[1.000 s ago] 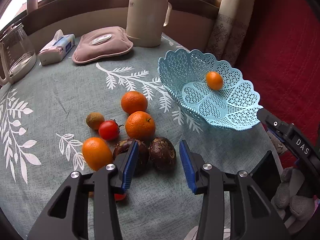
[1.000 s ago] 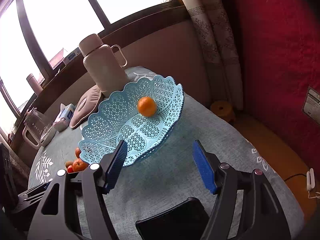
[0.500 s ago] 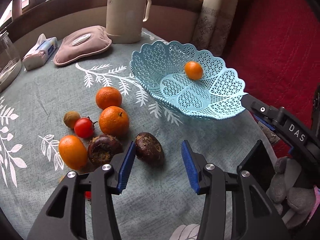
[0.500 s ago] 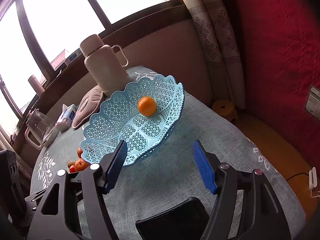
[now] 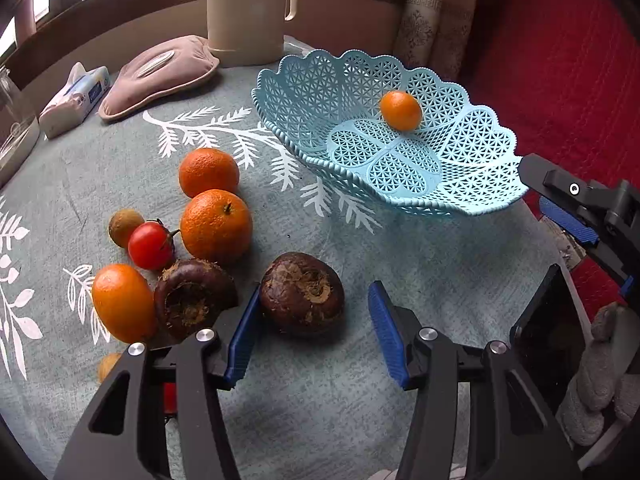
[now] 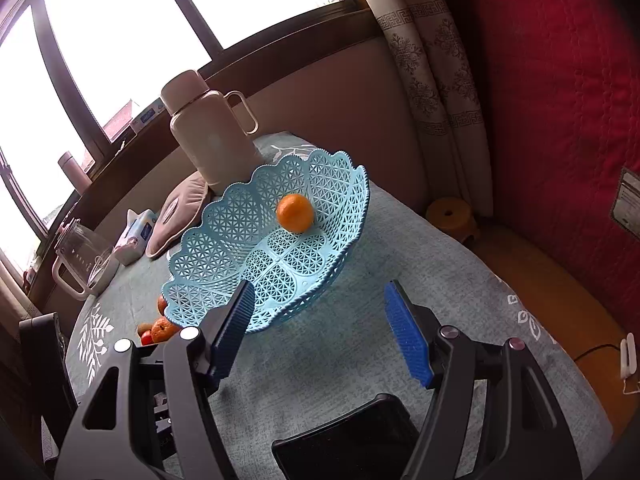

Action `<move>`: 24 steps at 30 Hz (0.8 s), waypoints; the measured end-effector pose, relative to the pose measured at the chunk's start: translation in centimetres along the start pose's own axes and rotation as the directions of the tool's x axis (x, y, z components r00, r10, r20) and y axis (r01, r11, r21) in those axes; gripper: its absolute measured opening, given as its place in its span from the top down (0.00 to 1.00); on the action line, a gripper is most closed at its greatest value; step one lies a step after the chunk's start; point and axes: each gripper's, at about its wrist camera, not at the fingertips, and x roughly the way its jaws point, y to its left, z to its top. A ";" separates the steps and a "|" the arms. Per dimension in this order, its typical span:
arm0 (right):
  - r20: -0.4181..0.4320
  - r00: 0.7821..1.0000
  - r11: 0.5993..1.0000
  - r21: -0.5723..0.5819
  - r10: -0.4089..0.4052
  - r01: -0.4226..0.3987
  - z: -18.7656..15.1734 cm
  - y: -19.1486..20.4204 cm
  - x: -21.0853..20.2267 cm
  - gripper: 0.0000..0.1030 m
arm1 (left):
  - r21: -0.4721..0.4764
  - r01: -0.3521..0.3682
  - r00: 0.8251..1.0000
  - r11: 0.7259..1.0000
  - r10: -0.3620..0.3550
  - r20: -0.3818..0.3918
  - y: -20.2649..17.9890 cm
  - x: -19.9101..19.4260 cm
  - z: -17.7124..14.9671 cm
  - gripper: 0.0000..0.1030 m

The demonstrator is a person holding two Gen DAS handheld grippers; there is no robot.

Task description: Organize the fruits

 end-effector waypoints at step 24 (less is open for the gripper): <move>-0.003 1.000 1.000 -0.006 0.004 -0.004 0.0 0.5 -0.2 0.33 | -0.034 0.008 0.985 0.999 -0.002 0.175 -0.7 -6.2 4.3 0.60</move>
